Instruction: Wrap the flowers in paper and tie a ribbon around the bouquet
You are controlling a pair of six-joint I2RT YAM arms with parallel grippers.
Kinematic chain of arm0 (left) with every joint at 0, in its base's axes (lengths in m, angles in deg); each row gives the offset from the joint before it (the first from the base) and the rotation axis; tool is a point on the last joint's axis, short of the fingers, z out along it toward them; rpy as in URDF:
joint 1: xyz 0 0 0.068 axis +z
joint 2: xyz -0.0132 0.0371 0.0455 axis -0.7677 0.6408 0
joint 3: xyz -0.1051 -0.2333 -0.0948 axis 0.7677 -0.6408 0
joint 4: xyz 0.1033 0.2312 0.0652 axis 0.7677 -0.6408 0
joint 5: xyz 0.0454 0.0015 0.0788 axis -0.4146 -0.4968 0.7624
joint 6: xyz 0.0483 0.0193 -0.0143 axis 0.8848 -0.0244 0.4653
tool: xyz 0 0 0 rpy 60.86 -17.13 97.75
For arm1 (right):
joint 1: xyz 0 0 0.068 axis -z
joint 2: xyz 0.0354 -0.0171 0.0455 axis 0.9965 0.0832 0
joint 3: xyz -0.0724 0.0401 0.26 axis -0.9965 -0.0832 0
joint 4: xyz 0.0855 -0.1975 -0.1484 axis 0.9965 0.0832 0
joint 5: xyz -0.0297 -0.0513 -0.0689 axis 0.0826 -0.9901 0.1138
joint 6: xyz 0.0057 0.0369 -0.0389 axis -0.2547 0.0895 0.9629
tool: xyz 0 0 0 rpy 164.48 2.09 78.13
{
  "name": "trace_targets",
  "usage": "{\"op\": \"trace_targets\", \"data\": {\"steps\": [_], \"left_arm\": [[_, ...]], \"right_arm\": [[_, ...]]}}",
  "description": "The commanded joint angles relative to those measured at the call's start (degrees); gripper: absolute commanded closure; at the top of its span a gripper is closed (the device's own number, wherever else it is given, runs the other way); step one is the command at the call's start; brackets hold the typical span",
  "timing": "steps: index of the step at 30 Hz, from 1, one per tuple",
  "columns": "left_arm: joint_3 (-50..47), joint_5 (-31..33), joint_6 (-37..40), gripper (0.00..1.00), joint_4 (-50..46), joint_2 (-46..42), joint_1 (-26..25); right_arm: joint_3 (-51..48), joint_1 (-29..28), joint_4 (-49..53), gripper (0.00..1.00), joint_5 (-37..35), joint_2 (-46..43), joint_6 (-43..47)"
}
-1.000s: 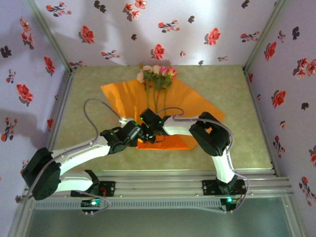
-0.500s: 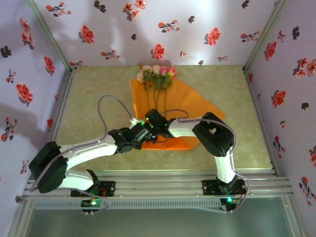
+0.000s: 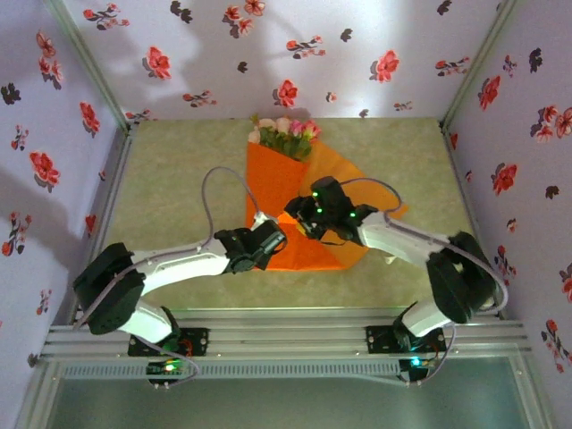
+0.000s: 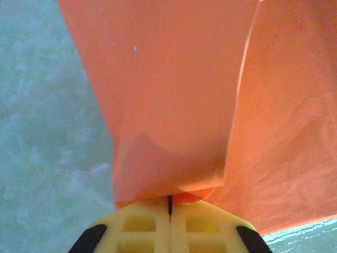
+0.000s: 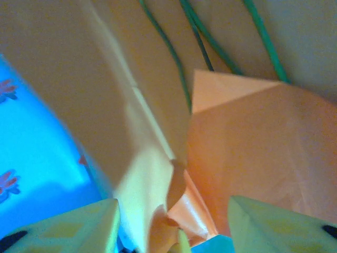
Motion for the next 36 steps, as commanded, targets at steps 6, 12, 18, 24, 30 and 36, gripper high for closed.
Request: {"op": "trace_targets", "data": {"steps": [6,12,18,24,30,36], "left_arm": [[2.43,1.10,0.01,1.00,0.80,1.74,-0.61],[2.67,0.82,-0.17,1.00,0.31,1.63,-0.76],[2.74,0.83,-0.17,1.00,0.36,1.50,-1.00],[2.89,0.83,-0.59,1.00,0.45,1.43,-1.31],[5.58,-0.41,-6.60,0.52,-5.09,-2.12,-1.31],[2.92,-9.91,-17.18,0.28,-5.77,-9.62,2.47]], "right_arm": [[-2.60,0.37,-8.63,0.33,1.13,0.16,3.04],[0.03,-2.33,-12.03,0.37,2.97,8.46,-1.17],[1.26,-3.58,-14.62,0.52,2.79,11.62,-4.81],[2.82,-2.91,-6.91,1.00,1.00,11.53,-2.89],[6.02,0.63,0.96,1.00,1.85,12.99,3.62],[9.29,3.12,5.52,1.00,6.35,16.60,8.85]]}}
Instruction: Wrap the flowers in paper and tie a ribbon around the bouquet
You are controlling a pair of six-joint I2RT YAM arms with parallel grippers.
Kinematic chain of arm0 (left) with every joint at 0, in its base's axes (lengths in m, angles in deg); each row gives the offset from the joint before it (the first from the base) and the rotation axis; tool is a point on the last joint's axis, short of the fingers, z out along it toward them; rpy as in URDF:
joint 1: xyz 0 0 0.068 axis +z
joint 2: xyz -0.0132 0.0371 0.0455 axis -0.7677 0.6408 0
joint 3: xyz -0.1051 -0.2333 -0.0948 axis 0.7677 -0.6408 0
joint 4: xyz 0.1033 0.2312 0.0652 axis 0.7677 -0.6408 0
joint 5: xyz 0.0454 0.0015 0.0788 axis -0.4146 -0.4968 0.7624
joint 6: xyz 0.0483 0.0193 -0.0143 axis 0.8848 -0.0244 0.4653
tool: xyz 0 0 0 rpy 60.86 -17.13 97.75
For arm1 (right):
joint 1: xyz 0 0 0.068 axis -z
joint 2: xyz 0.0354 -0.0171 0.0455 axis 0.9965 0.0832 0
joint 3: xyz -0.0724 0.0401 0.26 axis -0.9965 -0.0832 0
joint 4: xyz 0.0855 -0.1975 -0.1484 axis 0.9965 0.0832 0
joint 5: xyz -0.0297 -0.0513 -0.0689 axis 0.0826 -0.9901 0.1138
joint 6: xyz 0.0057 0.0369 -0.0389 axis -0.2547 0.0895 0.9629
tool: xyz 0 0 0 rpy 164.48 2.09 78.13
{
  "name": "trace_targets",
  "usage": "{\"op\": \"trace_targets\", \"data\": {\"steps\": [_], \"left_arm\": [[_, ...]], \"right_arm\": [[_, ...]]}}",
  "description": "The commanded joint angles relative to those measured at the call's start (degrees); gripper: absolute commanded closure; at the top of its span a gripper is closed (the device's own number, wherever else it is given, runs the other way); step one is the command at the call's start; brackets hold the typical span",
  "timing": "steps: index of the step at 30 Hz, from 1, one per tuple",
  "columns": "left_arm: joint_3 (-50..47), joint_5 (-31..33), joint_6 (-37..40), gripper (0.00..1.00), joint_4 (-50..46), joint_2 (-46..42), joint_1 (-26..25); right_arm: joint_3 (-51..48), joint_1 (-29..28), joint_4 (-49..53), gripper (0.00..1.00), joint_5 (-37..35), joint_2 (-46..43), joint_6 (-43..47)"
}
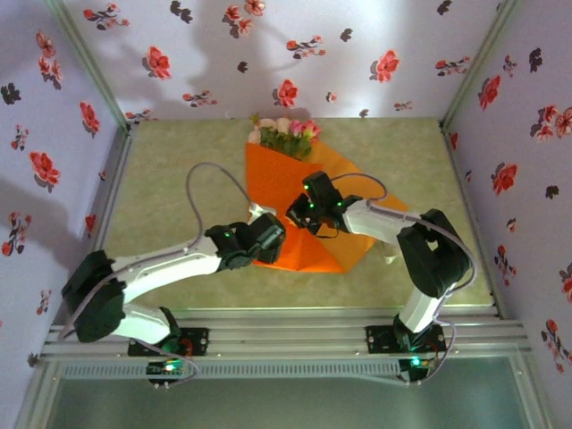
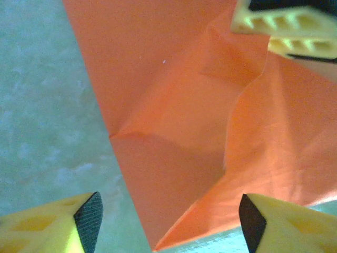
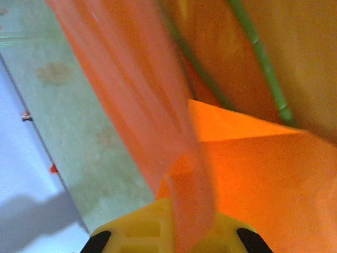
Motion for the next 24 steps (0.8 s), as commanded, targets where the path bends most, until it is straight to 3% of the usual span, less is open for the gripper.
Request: {"op": "trace_targets", "data": {"steps": [1,5,11,17,24], "left_arm": [[-1.90,-8.37,-8.58,0.28,-0.82,-3.80,3.73],[-6.75,-19.97,-15.10,0.37,5.47,-3.53,10.78],[-13.00,-29.44,-23.18,0.41,14.89,-2.98,18.56],[-15.00,-33.93,-28.36,0.45,16.78,-0.15,20.23],[-17.94,-34.57,-30.69,0.46,19.55,-0.23,20.23]], "right_arm": [[2.36,1.06,5.30,1.00,2.55,2.17,5.03],[3.46,1.76,6.56,1.00,3.38,3.40,7.01],[3.88,2.21,7.89,1.00,3.75,3.54,8.36],[2.05,2.61,7.07,1.00,3.92,3.49,8.34],[0.76,4.42,6.73,1.00,4.47,3.70,9.32]]}}
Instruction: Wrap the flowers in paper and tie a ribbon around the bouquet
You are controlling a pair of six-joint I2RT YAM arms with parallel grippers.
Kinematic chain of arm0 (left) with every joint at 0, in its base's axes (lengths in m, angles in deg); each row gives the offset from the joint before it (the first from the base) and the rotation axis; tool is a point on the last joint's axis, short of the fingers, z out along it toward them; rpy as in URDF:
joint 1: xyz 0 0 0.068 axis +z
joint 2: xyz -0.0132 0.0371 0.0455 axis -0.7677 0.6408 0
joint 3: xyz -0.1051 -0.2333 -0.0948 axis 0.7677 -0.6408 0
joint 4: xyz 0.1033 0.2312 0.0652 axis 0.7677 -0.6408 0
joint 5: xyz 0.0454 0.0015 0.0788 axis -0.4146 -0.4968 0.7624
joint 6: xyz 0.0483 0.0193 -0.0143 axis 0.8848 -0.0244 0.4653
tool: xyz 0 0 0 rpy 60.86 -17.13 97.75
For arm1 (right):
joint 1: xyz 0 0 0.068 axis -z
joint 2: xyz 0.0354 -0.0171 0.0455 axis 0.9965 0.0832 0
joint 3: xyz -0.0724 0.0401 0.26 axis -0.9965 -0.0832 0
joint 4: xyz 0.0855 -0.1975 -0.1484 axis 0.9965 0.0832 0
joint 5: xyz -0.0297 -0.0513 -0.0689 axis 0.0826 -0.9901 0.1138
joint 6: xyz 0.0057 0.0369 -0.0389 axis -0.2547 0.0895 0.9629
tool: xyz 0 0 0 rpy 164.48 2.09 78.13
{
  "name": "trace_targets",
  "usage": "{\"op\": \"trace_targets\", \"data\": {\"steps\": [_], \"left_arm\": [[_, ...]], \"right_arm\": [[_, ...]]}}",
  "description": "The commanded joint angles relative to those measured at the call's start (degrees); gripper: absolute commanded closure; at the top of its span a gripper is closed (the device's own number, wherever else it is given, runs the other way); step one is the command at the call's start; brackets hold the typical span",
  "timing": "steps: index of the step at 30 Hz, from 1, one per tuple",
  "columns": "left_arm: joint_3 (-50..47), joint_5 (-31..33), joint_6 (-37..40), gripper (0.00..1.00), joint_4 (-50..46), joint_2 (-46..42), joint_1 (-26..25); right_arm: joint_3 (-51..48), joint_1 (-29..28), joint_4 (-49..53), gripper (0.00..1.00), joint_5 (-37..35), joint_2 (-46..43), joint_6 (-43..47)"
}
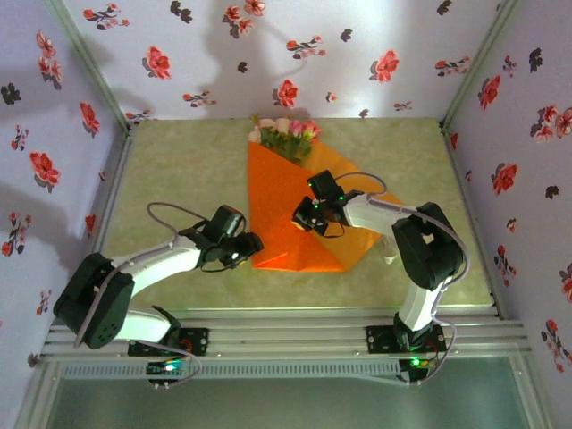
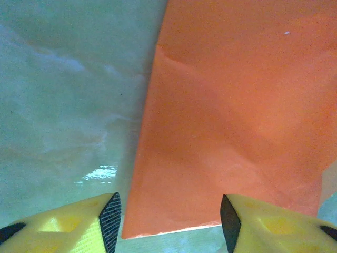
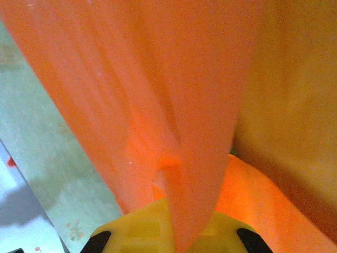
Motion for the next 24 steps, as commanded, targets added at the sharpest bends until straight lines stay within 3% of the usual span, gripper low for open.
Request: {"op": "trace_targets", "data": {"steps": [1,17,24], "left_arm": [[-1.51,-1.65,-2.70,0.47,2.95,0.49,0.35],[-11.23,-2.78,-13.13,0.59,22.41,1.41,0.36],[-11.83,-2.67,-12.68,0.70,23.94,1.15,0.36]], "right_arm": [[-1.07,1.24,0.77,1.00,0.80,0.64,2.06],[-4.19,2.86,-2.11,1.00,2.43,1.76,1.57],[-4.59,3.24,-2.85,1.00,2.99,2.22,1.36]]}}
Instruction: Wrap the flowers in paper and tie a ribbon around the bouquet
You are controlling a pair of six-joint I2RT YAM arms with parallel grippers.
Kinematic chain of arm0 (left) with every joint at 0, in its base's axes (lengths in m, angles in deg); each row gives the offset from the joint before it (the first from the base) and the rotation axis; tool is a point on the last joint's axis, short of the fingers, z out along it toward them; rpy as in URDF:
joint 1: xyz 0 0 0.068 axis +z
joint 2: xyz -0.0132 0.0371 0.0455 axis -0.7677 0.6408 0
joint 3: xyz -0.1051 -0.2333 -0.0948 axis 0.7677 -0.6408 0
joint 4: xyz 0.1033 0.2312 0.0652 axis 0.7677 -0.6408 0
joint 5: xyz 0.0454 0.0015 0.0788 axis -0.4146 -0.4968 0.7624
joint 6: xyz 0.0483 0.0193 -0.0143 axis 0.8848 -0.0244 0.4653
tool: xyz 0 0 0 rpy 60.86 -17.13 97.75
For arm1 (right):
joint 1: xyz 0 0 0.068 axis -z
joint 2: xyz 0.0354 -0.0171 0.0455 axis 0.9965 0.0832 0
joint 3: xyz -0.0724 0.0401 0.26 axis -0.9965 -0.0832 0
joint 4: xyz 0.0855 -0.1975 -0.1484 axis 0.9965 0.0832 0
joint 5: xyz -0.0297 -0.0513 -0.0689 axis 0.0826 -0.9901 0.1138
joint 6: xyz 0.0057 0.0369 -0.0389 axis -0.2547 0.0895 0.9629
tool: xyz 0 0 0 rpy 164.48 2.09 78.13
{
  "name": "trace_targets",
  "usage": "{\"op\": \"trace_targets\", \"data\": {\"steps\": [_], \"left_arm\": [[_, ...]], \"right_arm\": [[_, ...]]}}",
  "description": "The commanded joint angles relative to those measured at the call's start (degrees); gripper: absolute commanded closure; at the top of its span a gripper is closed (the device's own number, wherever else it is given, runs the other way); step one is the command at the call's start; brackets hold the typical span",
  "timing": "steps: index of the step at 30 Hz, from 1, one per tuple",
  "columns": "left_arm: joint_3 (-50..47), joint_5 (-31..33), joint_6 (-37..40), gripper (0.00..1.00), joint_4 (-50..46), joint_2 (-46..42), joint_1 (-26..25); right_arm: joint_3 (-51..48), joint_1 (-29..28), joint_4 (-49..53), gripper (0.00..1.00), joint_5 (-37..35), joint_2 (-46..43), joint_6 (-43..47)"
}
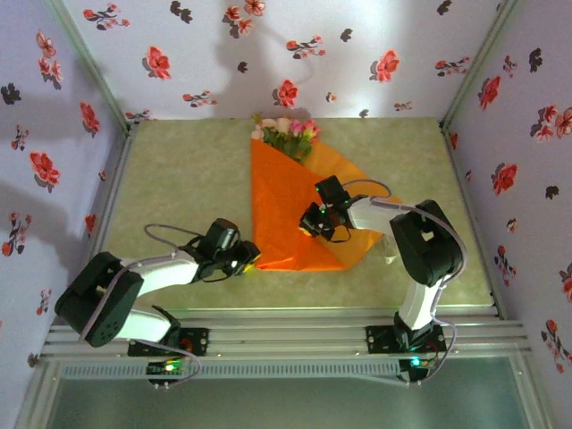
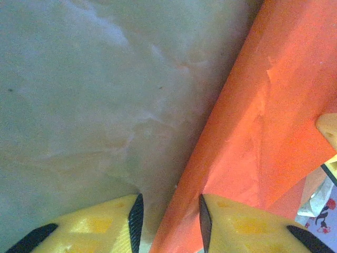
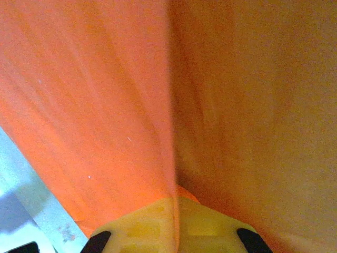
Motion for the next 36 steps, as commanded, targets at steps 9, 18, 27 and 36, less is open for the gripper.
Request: {"op": "trace_targets", "data": {"steps": [9,18,27,36], "left_arm": [[0.00,-0.12,-0.32,0.79,5.21,1.71,0.07],[0.80,-0.21,1.40,1.00,2.11,1.55,0.07],[1.72,-1.85,-1.39,1.00,1.08,1.11,0.07],[2.25,-3.38,-4.36,1.00,1.16,1.11,0.16]], "right_arm": [[-0.49,0.44,-2.35,1.00,2.08,1.27,-0.93],[-0.72,0.51,-1.86,1.00,1.67,1.03,-1.01],[-5.54,-5.72,3.96,0.46,-5.72,-11.53,-19.12],[-16.98,-23.79,-15.75,0.42,-16.03,-14.74,-57.23]]}}
